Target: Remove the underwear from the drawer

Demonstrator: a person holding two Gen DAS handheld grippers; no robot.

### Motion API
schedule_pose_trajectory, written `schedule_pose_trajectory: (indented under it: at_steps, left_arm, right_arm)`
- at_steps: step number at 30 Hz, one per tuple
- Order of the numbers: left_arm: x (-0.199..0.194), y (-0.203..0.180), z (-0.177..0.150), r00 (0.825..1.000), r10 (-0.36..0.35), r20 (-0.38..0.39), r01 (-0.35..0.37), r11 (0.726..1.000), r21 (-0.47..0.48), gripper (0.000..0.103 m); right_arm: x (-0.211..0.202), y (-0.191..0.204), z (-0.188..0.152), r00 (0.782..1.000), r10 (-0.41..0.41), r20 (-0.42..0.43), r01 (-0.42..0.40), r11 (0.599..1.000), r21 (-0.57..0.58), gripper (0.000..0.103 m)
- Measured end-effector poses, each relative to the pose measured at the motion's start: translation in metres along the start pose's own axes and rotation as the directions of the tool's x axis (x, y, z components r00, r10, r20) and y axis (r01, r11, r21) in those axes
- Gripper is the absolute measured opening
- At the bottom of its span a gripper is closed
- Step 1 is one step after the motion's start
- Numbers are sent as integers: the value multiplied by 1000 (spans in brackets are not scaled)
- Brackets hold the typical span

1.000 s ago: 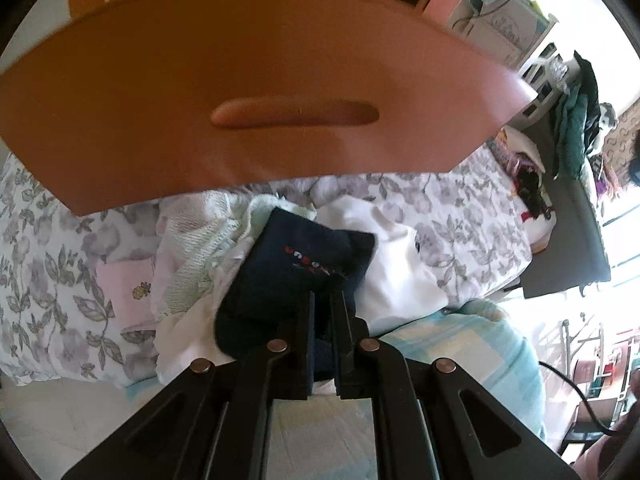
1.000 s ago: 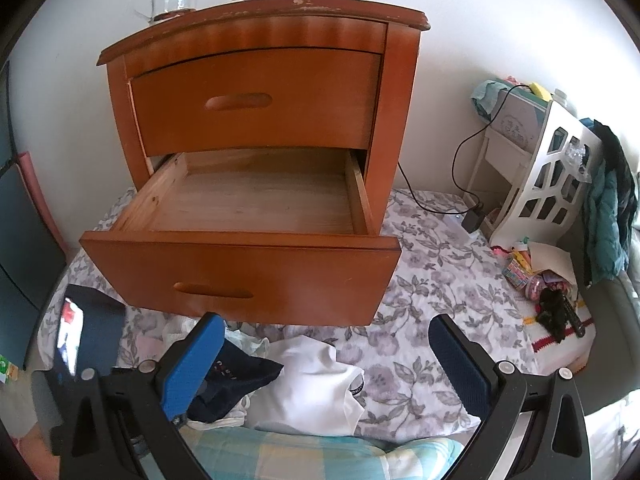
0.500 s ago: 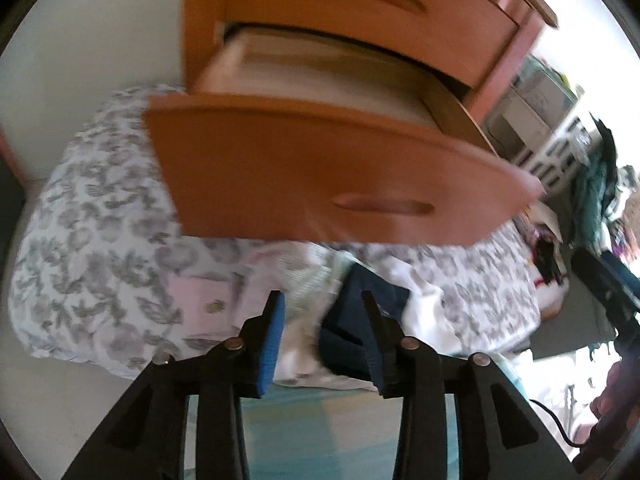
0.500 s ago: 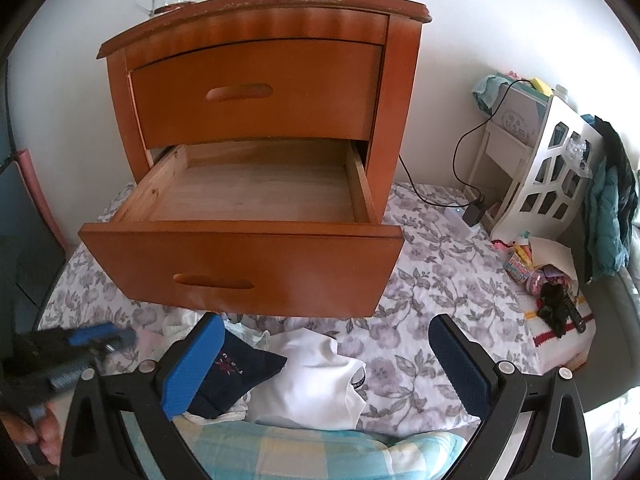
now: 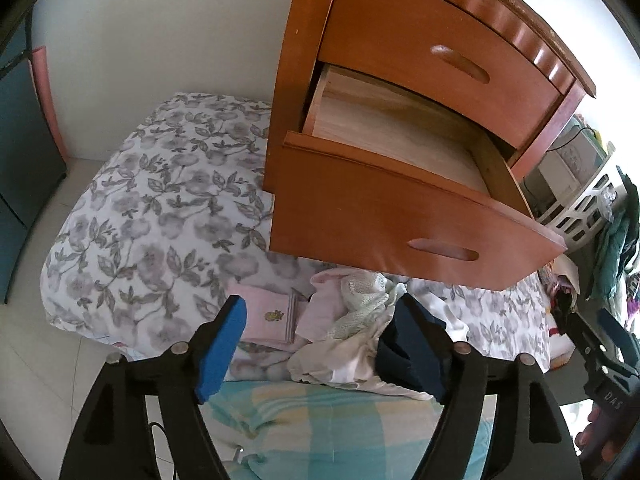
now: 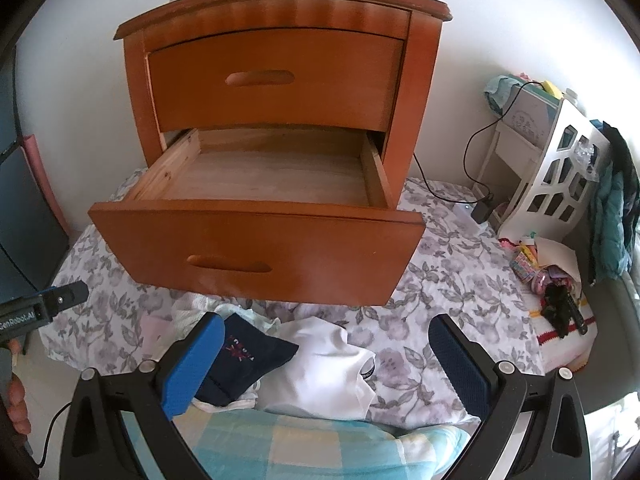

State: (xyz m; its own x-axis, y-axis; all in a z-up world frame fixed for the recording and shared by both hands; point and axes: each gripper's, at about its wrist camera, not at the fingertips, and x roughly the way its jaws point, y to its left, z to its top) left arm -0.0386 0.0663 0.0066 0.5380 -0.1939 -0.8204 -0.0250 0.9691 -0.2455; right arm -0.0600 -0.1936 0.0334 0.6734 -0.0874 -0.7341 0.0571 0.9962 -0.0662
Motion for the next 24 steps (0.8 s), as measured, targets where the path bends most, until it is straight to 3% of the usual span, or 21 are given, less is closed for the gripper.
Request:
schedule_pose_trajectory:
  at_steps: [9, 24]
  left_arm:
    - [-13, -2, -4, 998, 36, 56, -37, 999, 17, 101]
    - [-37, -20, -13, 990, 57, 130, -70, 993, 97, 101]
  right_arm:
    - [-5, 1, -6, 1000, -1, 1, 1, 1000, 12, 103]
    - [-12, -1, -13, 1000, 19, -5, -19, 999, 28, 103]
